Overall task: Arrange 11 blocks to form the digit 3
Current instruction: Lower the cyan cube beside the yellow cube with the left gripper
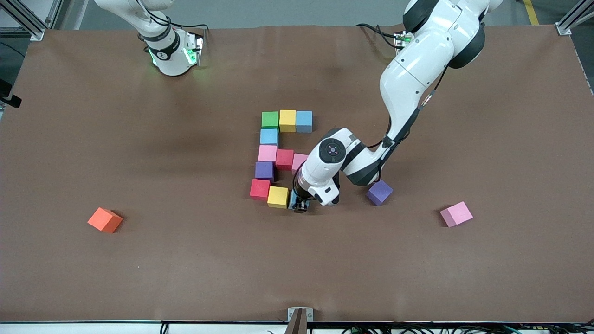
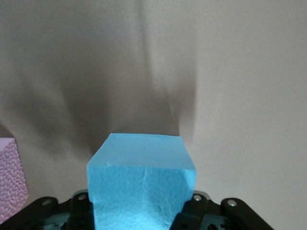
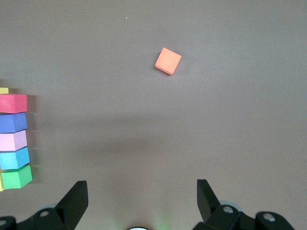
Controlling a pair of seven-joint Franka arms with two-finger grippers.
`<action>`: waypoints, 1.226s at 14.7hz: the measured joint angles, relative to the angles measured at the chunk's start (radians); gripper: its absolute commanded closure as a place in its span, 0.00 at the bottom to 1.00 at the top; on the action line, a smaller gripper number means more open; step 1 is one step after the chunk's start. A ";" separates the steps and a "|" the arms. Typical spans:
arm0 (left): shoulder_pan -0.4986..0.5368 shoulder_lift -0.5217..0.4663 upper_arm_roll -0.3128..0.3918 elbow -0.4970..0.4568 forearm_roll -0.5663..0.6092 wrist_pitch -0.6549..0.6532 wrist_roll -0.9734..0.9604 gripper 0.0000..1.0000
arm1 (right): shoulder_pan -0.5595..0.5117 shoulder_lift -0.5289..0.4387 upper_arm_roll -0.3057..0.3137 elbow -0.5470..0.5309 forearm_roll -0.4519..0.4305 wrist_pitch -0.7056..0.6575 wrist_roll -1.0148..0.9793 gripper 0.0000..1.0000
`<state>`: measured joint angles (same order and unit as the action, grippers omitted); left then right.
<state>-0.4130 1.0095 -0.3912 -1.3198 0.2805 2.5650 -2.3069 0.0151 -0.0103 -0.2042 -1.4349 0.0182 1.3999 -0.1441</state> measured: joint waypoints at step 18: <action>-0.002 0.002 0.002 0.002 0.000 0.001 -0.039 0.94 | 0.000 0.000 0.001 0.001 -0.006 -0.003 0.000 0.00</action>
<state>-0.4150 1.0112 -0.3888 -1.3181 0.2805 2.5661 -2.3461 0.0152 -0.0103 -0.2033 -1.4343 0.0118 1.3965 -0.1441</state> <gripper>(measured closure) 0.441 0.000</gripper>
